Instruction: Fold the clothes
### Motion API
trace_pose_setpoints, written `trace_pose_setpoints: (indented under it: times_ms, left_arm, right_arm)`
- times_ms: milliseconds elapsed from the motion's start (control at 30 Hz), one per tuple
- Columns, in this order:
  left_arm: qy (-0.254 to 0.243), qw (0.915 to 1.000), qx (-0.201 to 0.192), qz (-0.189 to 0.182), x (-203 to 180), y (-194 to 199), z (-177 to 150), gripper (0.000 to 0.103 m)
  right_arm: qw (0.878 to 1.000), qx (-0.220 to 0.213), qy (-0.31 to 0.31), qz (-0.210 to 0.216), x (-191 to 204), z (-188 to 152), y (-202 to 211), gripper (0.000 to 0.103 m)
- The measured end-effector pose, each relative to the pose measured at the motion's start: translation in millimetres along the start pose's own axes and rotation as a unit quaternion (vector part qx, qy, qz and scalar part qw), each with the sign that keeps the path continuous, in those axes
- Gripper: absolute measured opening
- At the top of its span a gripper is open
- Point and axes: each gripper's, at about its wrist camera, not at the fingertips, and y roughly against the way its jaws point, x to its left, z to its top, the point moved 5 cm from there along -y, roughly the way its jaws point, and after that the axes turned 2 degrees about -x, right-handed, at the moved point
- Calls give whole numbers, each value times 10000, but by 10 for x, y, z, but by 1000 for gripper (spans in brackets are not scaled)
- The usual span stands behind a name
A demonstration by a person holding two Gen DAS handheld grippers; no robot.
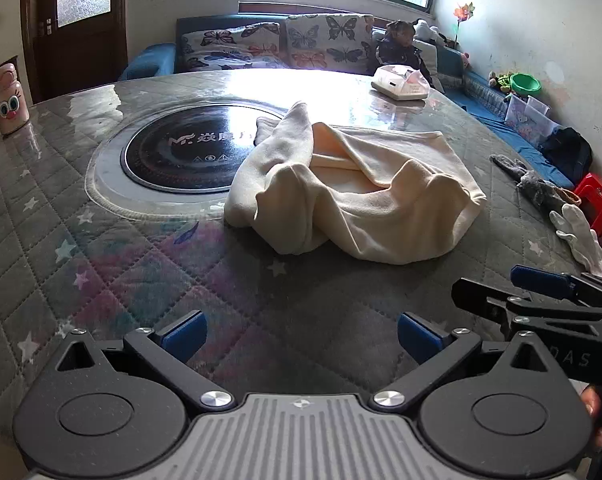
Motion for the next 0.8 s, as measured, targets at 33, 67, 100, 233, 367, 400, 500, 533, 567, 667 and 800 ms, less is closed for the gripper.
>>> trace_pose_setpoints:
  times_ms: [33, 67, 100, 233, 367, 400, 500, 533, 567, 667, 800]
  left_arm:
    - [-11, 10000, -15, 5, -7, 17, -4, 103]
    - [-22, 10000, -32, 10, -14, 34, -8, 103]
    - [-20, 10000, -40, 19, -14, 43, -10, 103]
    - [-7, 10000, -67, 53, -11, 75, -15, 103]
    - [22, 10000, -25, 83, -2, 60, -28, 103]
    - [32, 10000, -9, 77, 1, 50, -28, 103]
    - [45, 10000, 35, 63, 4, 21, -26, 103]
    - [45, 10000, 48, 59, 4, 11, -25, 103]
    - [46, 10000, 62, 55, 4, 1, -24, 103]
    - [52, 9999, 108, 42, 7, -32, -22, 103]
    - [71, 9998, 183, 14, 23, -88, -23, 103]
  right_arm:
    - [10000, -25, 7, 4, -2, 0, 17, 81]
    - [10000, -47, 4, 5, 3, 5, 29, 81]
    - [10000, -66, 17, 3, 7, 5, 41, 81]
    - [9999, -88, 43, 29, 21, 9, 52, 82]
    - [10000, -34, 54, 48, 27, -3, 21, 82]
    - [10000, -28, 55, 45, 26, -3, 16, 82]
    - [10000, 0, 34, 36, 14, -9, 0, 82]
    - [10000, 6, 27, 32, 13, -8, -5, 82]
    - [10000, 20, 19, 25, 7, -11, -16, 82]
    - [10000, 62, 15, 1, -2, -12, -46, 82]
    - [9999, 122, 15, -28, -13, -13, -94, 82]
